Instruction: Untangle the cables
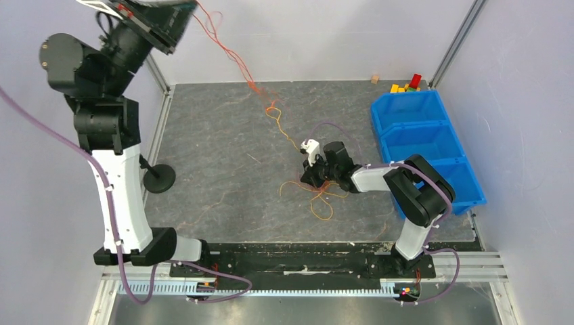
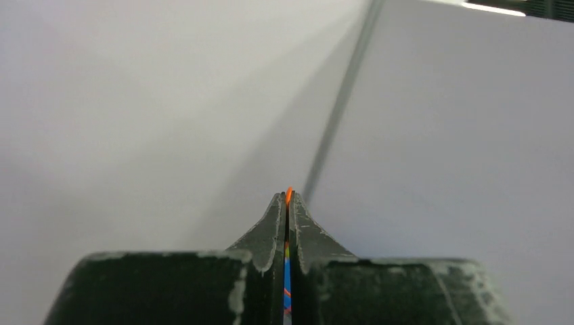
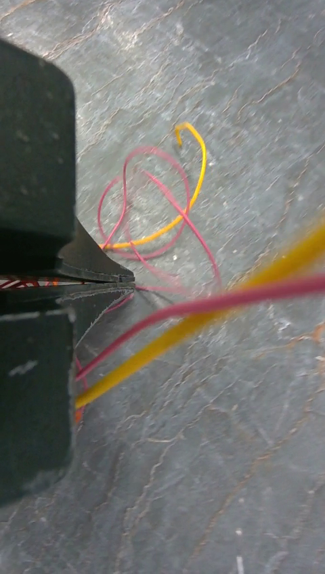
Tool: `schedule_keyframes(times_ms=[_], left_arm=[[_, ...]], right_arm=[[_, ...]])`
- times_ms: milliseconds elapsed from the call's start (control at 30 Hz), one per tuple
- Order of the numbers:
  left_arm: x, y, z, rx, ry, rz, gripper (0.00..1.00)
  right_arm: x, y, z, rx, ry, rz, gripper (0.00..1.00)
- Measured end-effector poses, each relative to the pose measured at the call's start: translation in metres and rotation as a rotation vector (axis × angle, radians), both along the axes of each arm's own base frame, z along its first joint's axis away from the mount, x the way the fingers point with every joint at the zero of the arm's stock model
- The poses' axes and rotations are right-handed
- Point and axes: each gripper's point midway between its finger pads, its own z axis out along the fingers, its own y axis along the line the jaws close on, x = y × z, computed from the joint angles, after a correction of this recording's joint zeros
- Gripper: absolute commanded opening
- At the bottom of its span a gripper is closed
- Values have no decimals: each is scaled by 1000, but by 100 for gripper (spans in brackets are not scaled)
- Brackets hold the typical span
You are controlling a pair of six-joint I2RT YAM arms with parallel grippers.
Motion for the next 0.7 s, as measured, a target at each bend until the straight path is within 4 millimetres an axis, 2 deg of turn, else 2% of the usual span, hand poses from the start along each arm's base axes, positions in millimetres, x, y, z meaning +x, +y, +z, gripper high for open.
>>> schedule_keyframes(times_ms=[167, 233, 367, 567, 700], left_arm=[[-2, 41, 51, -12, -157, 291, 2], [-2, 54, 61, -21, -186, 376, 2], [10, 80, 57, -28, -167, 523, 2], [40, 127, 45, -14, -128, 747, 2], [47, 153, 50, -7, -148, 870, 2]], right_arm=[[2, -13, -7, -22, 32, -17, 0], [3, -15, -7, -21, 37, -20, 0], [6, -20, -7, -21, 41, -34, 0], [17, -33, -8, -21, 46, -77, 0], [26, -45, -8, -19, 46, -112, 0]])
